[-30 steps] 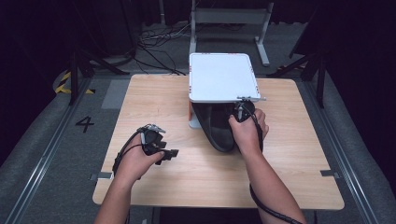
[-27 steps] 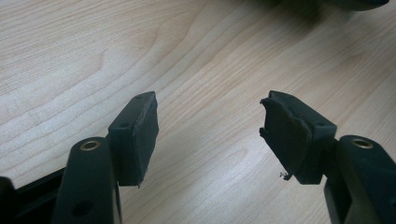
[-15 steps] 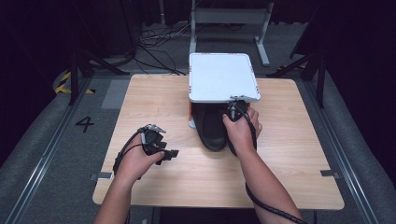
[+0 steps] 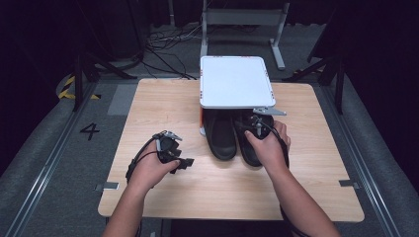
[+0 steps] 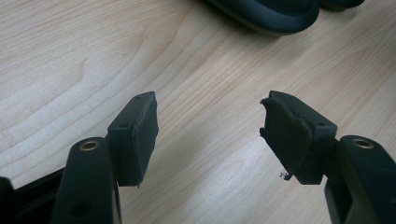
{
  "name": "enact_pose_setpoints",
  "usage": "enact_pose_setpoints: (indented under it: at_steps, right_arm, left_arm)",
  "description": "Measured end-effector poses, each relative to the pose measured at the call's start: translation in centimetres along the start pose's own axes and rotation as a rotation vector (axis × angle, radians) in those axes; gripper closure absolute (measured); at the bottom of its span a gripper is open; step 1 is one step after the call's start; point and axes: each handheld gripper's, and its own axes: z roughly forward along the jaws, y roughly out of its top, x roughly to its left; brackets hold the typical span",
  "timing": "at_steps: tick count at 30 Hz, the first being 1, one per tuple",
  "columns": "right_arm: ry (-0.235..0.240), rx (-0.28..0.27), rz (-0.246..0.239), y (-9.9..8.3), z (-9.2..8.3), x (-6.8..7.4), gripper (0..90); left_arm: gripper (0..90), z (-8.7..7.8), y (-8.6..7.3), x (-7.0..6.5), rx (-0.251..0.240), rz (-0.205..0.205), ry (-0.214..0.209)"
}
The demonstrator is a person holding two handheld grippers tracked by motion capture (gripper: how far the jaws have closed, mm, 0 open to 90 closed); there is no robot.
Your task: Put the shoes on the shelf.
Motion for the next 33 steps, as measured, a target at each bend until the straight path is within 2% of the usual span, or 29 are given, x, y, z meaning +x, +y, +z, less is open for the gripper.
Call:
enact_pose_setpoints:
  at_steps: [1,3,7,13,17,19,21,23,25,27,30,33]
  right_arm:
    - [0.000,0.000,0.000,0.0,0.0,0.0,41.5]
    - [0.039,0.020,-0.034,-0.4,-1.3,-0.2,41.6]
    - [0.065,0.029,-0.029,-1.2,-3.3,-1.3,42.2]
    - [0.091,0.081,-0.006,-3.6,-5.8,-3.0,50.0]
    - [0.083,0.133,-0.003,-5.0,-7.4,-3.7,56.1]
    - [0.074,0.188,-0.024,-5.3,-8.1,-4.0,58.0]
    - [0.089,0.226,-0.021,-5.6,-8.8,-4.3,67.3]
    - [0.091,0.254,-0.030,-5.9,-9.1,-4.6,72.7]
    - [0.090,0.272,-0.037,-6.0,-9.1,-4.7,75.5]
    - [0.083,0.334,-0.033,-6.5,-9.0,-5.2,78.7]
    - [0.029,0.381,-0.048,-7.3,-8.5,-5.7,78.3]
    - [-0.011,0.411,-0.044,-8.2,-7.5,-6.2,78.1]
  left_arm:
    - [36.2,0.0,0.0,0.0,0.000,0.000,0.000]
    - [36.2,0.0,0.2,-0.5,-0.007,0.018,0.002]
    - [36.5,0.1,0.5,-1.6,-0.010,0.043,0.002]
    - [37.9,1.0,1.1,-3.3,-0.010,0.089,-0.010]
    - [38.6,1.9,1.4,-4.6,0.016,0.128,-0.026]
    - [39.9,2.3,1.6,-5.3,0.018,0.146,-0.032]
    - [45.2,2.6,1.7,-5.6,0.032,0.150,-0.046]
    - [52.4,3.3,2.0,-6.5,0.077,0.166,-0.062]
    - [54.4,3.7,2.2,-6.9,0.075,0.178,-0.060]
    - [59.7,4.3,2.4,-7.3,0.086,0.189,-0.059]
    - [62.5,5.1,2.7,-7.5,0.100,0.200,-0.064]
    - [63.0,5.8,2.8,-7.4,0.119,0.209,-0.065]
